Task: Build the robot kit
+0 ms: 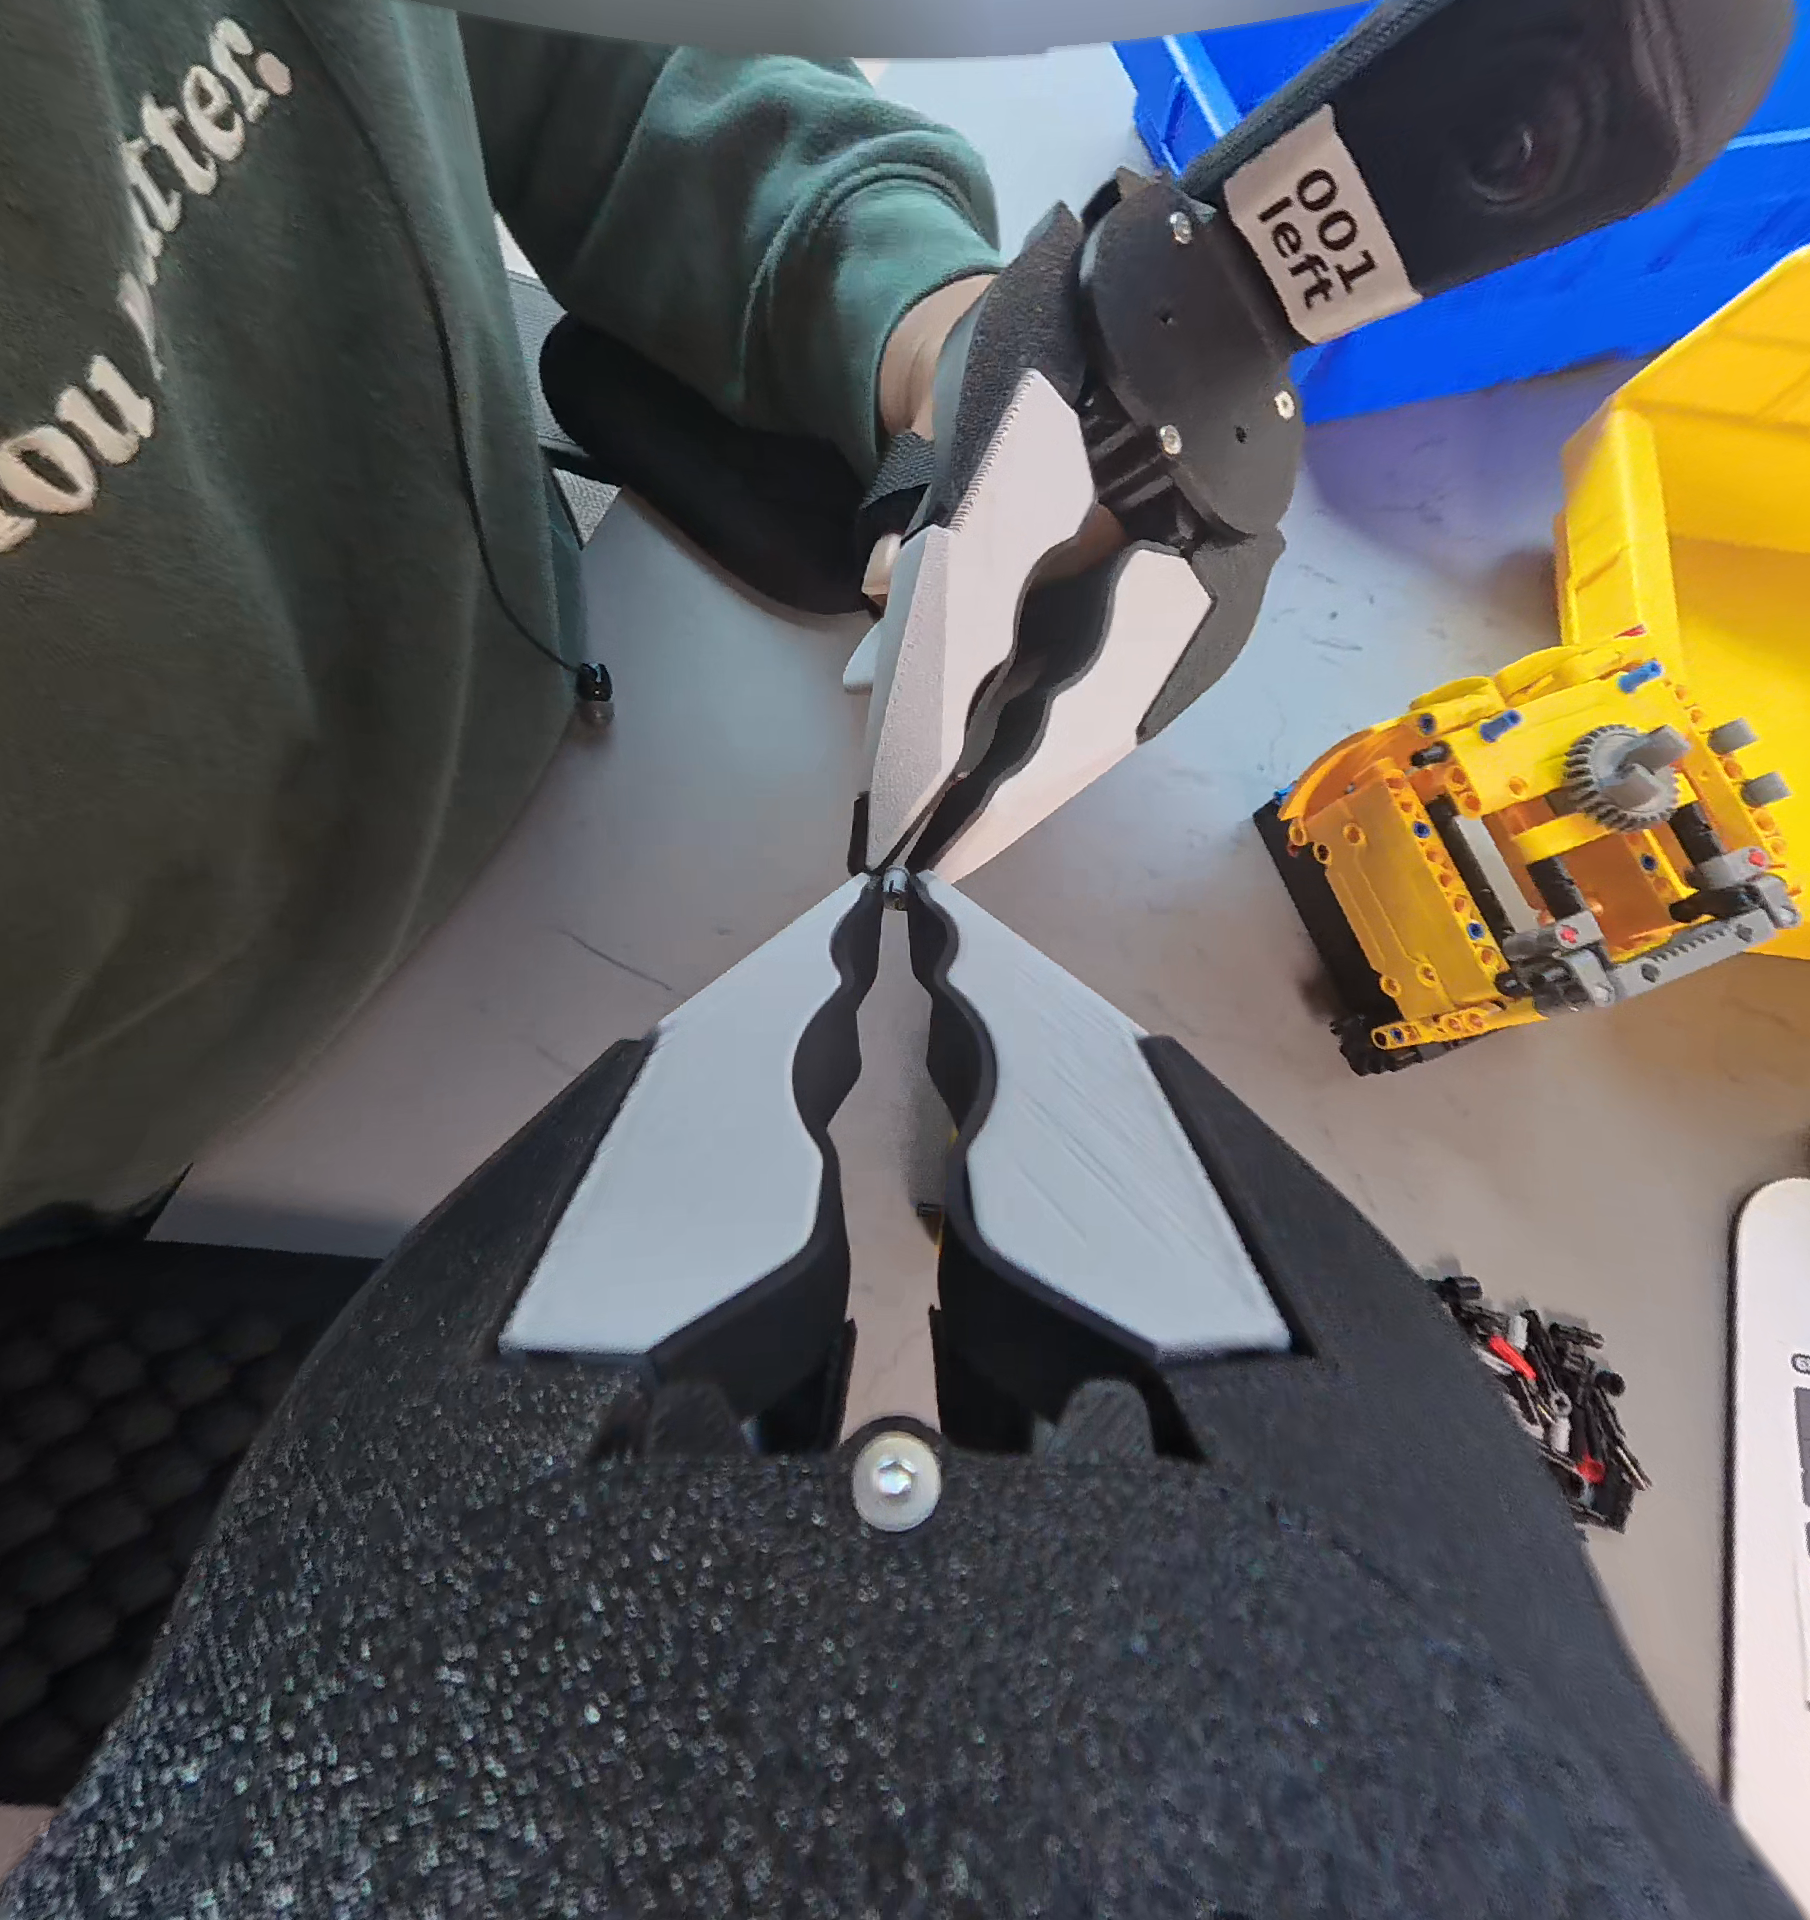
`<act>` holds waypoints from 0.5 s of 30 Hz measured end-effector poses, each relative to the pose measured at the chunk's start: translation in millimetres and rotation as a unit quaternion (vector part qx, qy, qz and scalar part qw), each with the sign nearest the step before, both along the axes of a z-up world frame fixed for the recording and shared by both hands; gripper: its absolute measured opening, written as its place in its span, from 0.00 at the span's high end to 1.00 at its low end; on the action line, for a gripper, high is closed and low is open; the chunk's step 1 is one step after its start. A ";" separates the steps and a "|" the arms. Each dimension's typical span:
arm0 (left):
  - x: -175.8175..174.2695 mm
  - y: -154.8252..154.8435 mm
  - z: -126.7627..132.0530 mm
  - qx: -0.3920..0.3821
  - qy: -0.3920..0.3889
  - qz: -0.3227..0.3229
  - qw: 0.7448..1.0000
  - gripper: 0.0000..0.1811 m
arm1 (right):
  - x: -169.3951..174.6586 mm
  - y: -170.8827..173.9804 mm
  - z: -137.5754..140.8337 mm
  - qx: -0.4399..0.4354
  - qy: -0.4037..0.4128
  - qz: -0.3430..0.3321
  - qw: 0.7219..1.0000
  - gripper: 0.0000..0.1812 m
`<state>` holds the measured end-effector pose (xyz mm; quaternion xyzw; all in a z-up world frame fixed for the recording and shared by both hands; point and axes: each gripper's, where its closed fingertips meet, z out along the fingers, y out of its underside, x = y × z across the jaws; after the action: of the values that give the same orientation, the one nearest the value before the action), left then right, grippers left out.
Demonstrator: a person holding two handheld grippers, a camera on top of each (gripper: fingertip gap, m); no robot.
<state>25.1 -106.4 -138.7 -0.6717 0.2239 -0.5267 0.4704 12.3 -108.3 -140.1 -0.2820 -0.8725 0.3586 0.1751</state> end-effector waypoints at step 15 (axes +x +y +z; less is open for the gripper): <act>-22.6 21.1 -26.9 0.003 0.113 0.074 0.991 0.95 | 4.0 60.0 -43.4 0.088 -0.123 -0.087 0.985 0.98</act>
<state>2.4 -85.3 -165.6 -0.7401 0.2275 -0.4105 0.4816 16.3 -48.3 -183.5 -0.3822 -0.8877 0.2260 0.1214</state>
